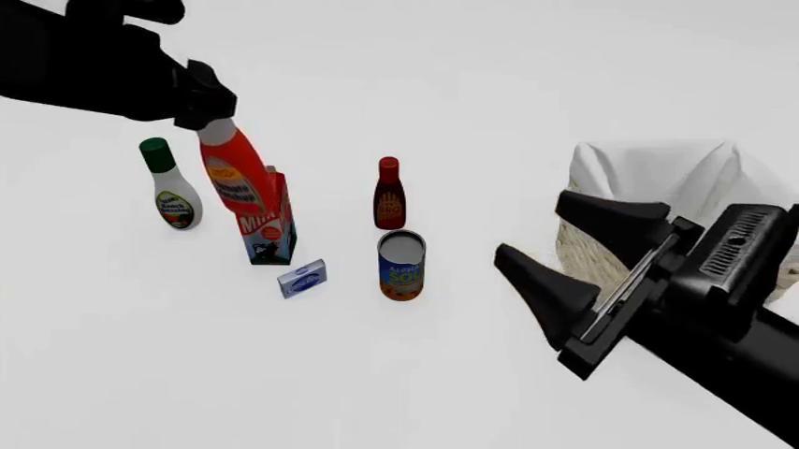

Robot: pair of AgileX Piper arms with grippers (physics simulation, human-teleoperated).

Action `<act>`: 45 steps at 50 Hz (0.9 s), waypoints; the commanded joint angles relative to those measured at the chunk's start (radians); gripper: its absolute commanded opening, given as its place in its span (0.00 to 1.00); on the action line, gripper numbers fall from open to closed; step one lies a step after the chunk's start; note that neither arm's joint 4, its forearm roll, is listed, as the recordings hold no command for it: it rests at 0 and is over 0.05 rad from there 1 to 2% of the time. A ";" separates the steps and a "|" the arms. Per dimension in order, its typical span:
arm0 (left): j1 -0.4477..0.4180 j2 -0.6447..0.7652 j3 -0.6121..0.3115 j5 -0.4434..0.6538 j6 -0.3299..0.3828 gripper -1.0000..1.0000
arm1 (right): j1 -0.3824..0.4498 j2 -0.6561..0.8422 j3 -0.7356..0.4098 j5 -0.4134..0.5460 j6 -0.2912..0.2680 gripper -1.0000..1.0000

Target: Pick the ketchup and place it in the basket.

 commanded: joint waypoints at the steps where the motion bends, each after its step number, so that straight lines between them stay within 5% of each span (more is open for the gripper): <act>1: -0.028 -0.019 0.030 -0.009 0.011 0.00 | 0.065 0.084 -0.039 -0.021 -0.004 1.00; 45: -0.111 -0.098 0.084 0.022 0.004 0.00 | 0.176 0.275 -0.195 -0.052 -0.072 1.00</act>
